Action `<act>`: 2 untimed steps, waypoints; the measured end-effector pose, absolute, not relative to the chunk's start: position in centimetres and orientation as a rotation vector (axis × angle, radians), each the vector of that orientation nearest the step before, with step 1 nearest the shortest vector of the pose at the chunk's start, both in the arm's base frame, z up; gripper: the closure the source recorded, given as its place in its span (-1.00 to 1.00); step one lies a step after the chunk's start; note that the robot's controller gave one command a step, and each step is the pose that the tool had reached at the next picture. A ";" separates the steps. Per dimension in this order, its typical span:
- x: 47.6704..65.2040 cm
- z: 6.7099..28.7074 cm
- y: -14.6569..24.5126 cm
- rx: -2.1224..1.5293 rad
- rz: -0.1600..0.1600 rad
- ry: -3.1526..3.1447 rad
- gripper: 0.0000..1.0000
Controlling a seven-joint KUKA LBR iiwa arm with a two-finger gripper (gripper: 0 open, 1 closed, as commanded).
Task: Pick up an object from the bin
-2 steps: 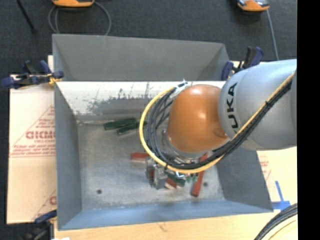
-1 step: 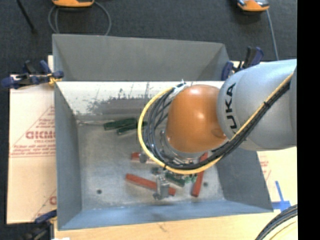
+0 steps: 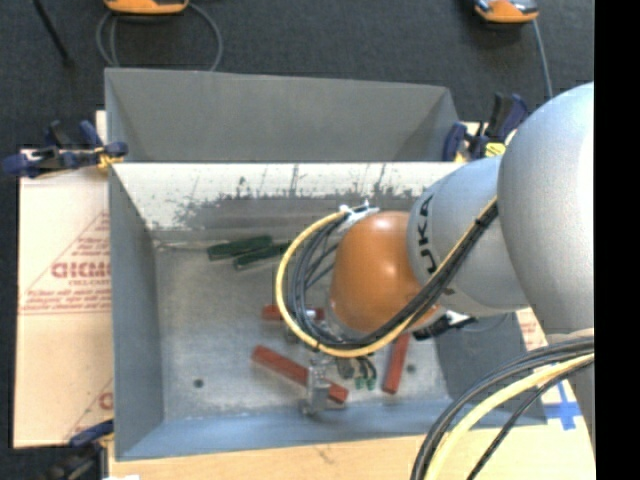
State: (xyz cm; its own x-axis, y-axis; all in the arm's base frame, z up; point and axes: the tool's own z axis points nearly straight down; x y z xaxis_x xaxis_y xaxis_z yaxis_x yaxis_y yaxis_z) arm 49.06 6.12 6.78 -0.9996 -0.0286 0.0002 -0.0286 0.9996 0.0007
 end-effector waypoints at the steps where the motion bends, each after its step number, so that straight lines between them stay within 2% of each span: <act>1: 49.1 7.0 6.2 0.044 -0.003 -3.144 1.00; 2: 49.2 21.3 5.0 0.040 0.001 -3.152 1.00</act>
Offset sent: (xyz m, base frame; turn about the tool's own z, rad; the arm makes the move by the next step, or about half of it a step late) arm 0.0000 0.0000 0.0000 0.0000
